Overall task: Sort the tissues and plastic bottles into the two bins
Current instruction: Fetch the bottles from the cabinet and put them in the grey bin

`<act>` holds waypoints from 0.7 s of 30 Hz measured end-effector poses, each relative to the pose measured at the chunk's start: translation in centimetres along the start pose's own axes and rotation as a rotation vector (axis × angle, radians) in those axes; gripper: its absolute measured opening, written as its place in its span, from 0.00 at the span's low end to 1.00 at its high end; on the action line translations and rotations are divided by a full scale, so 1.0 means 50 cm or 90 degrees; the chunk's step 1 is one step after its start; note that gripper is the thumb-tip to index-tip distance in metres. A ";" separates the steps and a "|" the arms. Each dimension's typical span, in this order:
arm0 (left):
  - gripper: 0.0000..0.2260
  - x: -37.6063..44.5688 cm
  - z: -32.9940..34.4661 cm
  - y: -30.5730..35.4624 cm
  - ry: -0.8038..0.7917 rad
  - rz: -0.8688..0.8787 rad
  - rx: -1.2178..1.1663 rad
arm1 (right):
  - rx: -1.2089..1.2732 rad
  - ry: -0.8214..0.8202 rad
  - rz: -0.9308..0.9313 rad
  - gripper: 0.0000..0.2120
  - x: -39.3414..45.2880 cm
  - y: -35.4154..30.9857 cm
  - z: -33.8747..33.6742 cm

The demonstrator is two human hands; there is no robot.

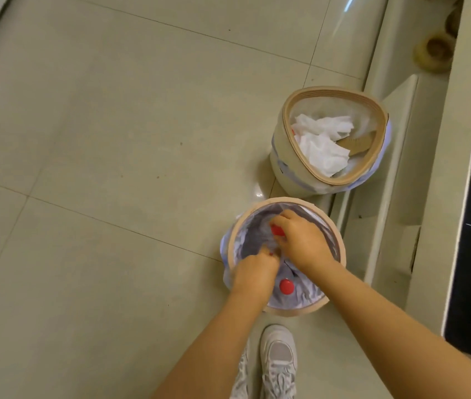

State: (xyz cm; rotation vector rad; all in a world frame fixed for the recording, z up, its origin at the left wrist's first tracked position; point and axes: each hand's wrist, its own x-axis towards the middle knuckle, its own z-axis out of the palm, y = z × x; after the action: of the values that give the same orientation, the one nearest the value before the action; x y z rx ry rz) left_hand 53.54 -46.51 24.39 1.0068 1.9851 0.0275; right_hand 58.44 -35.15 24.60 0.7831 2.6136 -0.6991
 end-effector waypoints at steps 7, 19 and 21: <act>0.13 0.040 0.029 0.029 -0.057 -0.021 0.057 | 0.023 -0.177 0.079 0.25 0.028 0.023 0.037; 0.16 0.046 0.038 0.044 -0.019 -0.014 0.020 | 0.149 -0.214 0.126 0.28 0.016 0.073 0.011; 0.15 0.025 0.020 0.036 0.038 -0.004 0.017 | 0.151 -0.168 0.130 0.27 -0.006 0.066 -0.013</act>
State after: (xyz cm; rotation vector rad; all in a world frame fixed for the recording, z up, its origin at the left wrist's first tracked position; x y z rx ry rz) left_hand 55.05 -44.81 23.58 1.0274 2.0481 0.0280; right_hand 60.52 -32.50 24.09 0.9381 2.2050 -0.9894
